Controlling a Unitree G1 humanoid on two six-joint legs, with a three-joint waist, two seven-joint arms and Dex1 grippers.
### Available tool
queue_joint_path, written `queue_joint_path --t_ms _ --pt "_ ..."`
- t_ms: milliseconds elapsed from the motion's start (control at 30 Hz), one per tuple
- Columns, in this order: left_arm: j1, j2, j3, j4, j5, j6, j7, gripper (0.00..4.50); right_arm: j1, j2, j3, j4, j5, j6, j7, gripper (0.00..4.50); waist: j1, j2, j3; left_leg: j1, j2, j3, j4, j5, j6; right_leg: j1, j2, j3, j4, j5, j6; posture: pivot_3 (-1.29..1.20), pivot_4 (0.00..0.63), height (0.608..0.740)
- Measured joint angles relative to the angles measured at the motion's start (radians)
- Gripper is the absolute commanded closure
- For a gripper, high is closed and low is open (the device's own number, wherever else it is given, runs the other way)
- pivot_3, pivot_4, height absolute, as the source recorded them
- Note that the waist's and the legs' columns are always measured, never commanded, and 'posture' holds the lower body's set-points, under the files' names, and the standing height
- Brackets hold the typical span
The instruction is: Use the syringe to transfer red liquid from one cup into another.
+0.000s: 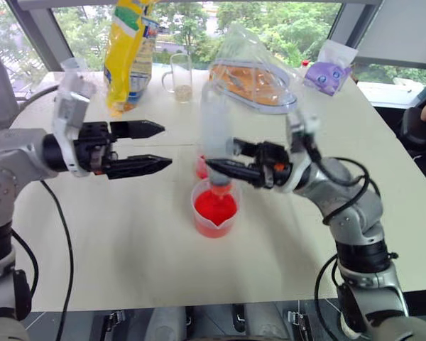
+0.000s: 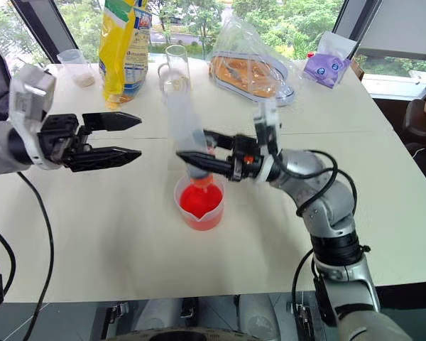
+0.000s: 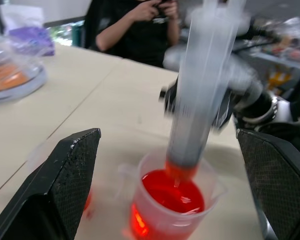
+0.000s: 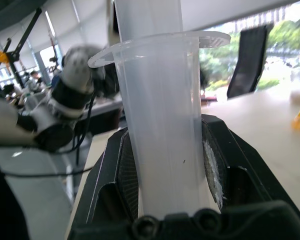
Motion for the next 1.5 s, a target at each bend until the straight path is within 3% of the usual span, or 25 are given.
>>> queue_joint_path --t_ms 133,267,500,700,900,1167,1500 --pt "0.0 0.004 0.003 0.025 0.02 -0.029 0.016 0.02 -0.141 0.018 -0.029 0.081 0.022 0.012 -0.01 3.1 0.002 0.0 0.0 0.0 0.0 0.0 0.0 0.0 0.0 0.0 0.0 0.0 0.0 0.0 0.0 0.0 0.15 0.74" --pt "-0.002 0.001 0.007 0.035 0.028 -0.052 0.03 0.02 -0.278 0.057 -0.039 0.288 -0.012 -0.042 0.014 3.1 -0.001 0.0 0.0 0.0 0.0 0.001 0.0 0.0 0.0 0.0 0.0 0.0 0.0 0.0 0.0 0.0 0.15 0.74" --pt "0.011 -0.013 0.019 0.026 0.026 -0.066 0.061 0.02 -0.449 0.174 -0.022 0.801 -0.221 -0.363 0.1 3.1 -0.006 0.0 0.0 0.0 0.0 0.001 -0.001 0.0 0.0 -0.001 0.0 0.0 0.0 0.0 0.0 0.0 0.15 0.74" --pt "-0.023 -0.033 0.02 0.016 0.021 -0.068 0.111 0.02 -0.468 0.215 -0.014 1.051 -0.328 -0.544 0.162 3.1 -0.002 0.0 0.0 -0.001 -0.001 0.001 -0.001 0.0 0.0 -0.001 -0.001 0.0 -0.001 0.0 0.0 0.0 0.15 0.74" --pt "-0.122 -0.084 -0.013 0.041 0.053 -0.101 0.156 0.02 -0.452 0.232 -0.017 1.057 -0.347 -0.565 0.185 3.1 -0.005 0.0 0.0 -0.001 0.0 0.001 -0.001 0.0 -0.001 -0.001 -0.001 0.0 0.0 0.0 0.0 0.0 0.15 0.74" --pt "-0.298 -0.21 -0.116 0.224 0.194 -0.198 0.199 0.02 -0.407 0.248 -0.016 1.017 -0.363 -0.561 0.188 3.1 -0.004 0.0 0.0 -0.001 -0.001 0.001 -0.001 0.001 -0.002 -0.001 -0.001 0.0 0.001 0.0 0.0 0.0 0.15 0.74" --pt "-0.408 -0.326 -0.178 0.38 0.303 -0.272 0.199 0.02 -0.388 0.247 -0.016 0.994 -0.385 -0.555 0.183 3.1 -0.005 0.0 0.0 -0.001 -0.001 0.001 -0.001 0.003 -0.005 -0.001 -0.001 0.0 0.001 0.0 0.0 0.0 0.15 0.74"
